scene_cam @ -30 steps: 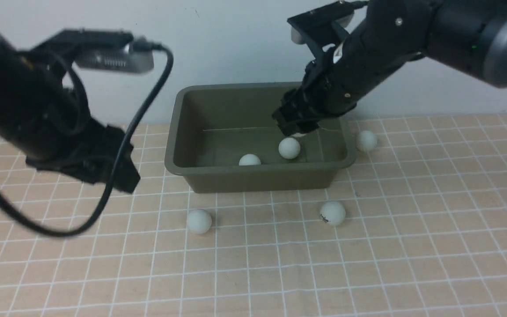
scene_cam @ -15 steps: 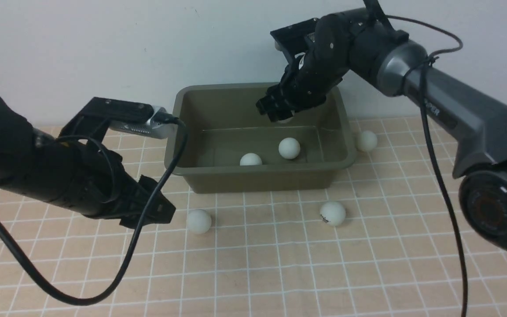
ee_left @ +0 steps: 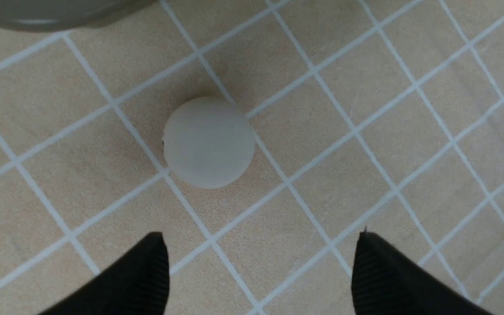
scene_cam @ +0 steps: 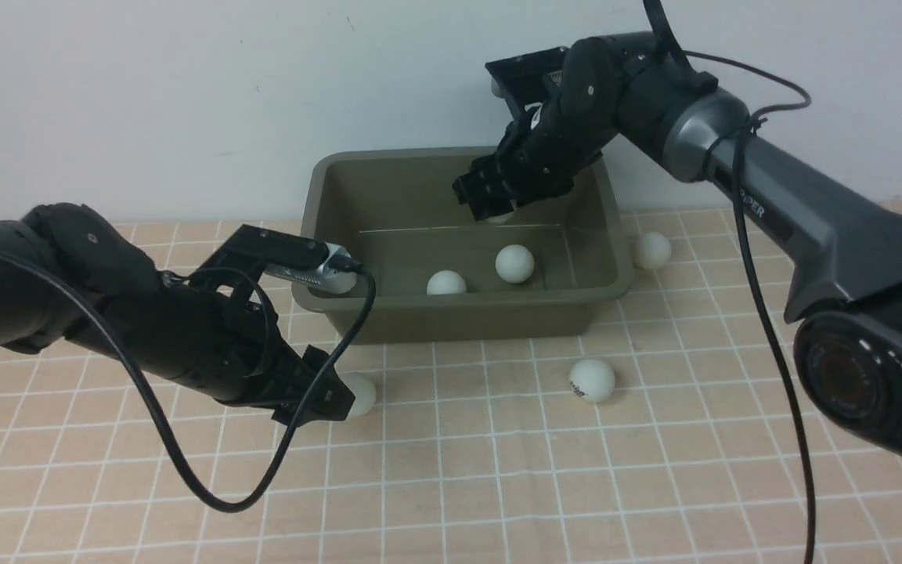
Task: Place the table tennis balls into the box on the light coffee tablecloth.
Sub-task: 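Release the ping pong ball into the bin and lift the gripper away, then reach for and grasp a ping pong ball on the table beside the basket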
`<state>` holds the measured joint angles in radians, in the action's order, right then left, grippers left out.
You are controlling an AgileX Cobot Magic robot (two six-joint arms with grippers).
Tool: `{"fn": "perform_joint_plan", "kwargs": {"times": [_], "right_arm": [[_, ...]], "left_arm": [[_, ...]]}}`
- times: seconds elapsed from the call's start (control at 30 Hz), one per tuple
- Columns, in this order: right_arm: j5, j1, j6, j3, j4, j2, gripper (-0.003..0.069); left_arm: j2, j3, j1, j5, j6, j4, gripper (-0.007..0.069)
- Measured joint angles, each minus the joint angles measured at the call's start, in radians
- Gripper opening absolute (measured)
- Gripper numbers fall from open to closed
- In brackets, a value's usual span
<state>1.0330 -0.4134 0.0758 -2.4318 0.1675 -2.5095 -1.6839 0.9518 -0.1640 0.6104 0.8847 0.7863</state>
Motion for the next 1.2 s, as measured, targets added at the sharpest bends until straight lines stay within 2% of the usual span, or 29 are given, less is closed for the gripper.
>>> {"fn": "perform_joint_plan", "kwargs": {"times": [0.07, 0.2, 0.33, 0.83, 1.2], "right_arm": [[0.0, 0.004, 0.0, 0.0, 0.005, 0.0, 0.0405], [-0.001, 0.012, 0.0, 0.0, 0.016, 0.0, 0.0409], [-0.001, 0.012, 0.001, 0.0, 0.032, 0.0, 0.041], [0.0, 0.012, 0.021, 0.0, 0.06, 0.0, 0.0411], [0.009, 0.012, 0.037, 0.0, 0.063, 0.0, 0.0411]], "left_arm": [[-0.009, 0.0, 0.0, -0.006, 0.023, 0.019, 0.047], [-0.032, 0.0, 0.0, -0.039, 0.164, 0.138, 0.0478], [-0.036, 0.0, 0.0, -0.075, 0.245, 0.193, 0.0479], [-0.038, 0.0, 0.0, -0.128, 0.427, 0.352, 0.0479], [-0.136, 0.0, 0.0, -0.143, 0.479, 0.406, 0.0479]]}}
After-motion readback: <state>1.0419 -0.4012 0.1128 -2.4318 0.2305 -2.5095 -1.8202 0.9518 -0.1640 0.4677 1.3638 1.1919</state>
